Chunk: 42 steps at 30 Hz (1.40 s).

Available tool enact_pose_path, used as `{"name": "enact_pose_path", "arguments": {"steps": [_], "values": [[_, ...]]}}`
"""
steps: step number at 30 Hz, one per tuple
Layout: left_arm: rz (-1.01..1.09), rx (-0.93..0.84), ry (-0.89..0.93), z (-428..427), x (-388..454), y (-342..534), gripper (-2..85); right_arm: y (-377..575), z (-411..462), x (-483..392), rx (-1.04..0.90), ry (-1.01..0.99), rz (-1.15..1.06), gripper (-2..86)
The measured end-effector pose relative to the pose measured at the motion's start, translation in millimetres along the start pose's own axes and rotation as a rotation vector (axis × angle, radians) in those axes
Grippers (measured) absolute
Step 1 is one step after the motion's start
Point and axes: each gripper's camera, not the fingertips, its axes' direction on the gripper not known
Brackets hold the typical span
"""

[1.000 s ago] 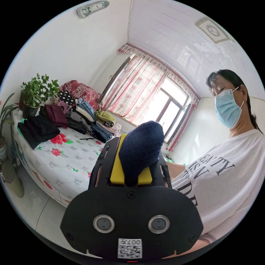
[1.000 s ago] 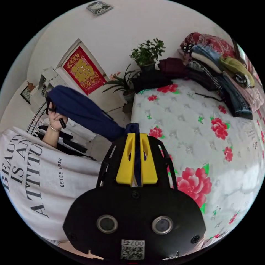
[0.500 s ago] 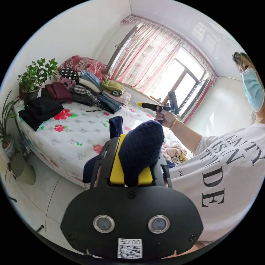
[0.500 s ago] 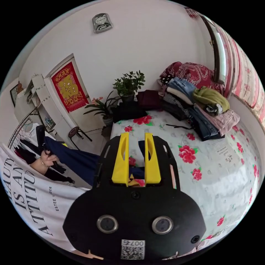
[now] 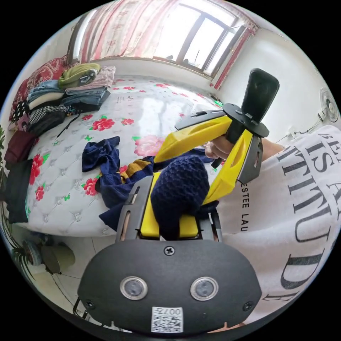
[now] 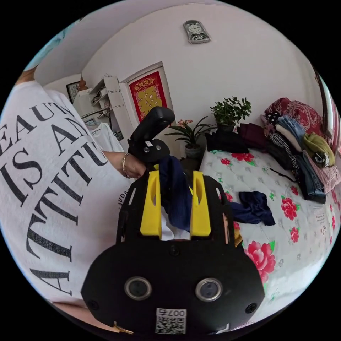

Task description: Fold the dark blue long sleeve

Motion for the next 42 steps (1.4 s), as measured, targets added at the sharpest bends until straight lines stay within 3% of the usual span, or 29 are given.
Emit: {"name": "enact_pose_path", "arguments": {"steps": [4,9,12,16,21,25,30,35,38,42], "values": [[-0.025,-0.039,0.045,5,-6,-10,8.3,31,-7,17,0.002,-0.109,0.120,4.9],[-0.171,-0.006,-0.028,-22,-45,12,10.5,65,-32,17,0.010,0.112,0.230,1.2],[-0.219,-0.016,-0.125,-34,-69,24,11.0,85,-50,20,0.047,0.149,0.310,0.4],[-0.217,-0.051,-0.087,-14,-98,20,13.0,92,-49,18,0.024,0.185,0.356,0.1],[-0.311,-0.230,-0.048,50,-136,22,12.1,83,-43,6,0.009,0.218,0.346,0.0],[-0.347,-0.405,0.036,80,-151,36,4.1,84,-44,-2,-0.040,0.257,0.364,0.0],[-0.362,-0.293,0.105,26,-172,35,2.1,104,-44,-2,-0.188,0.361,0.450,-0.1],[-0.349,0.023,0.323,-84,-233,16,0.3,122,-44,25,-0.308,0.423,0.566,-0.1],[-0.280,0.071,0.278,-118,-260,-18,0.0,114,-45,49,-0.243,0.389,0.568,-0.2],[-0.303,0.073,0.335,-140,-299,-75,-0.2,65,-52,100,-0.249,0.527,0.522,-0.2]]}}
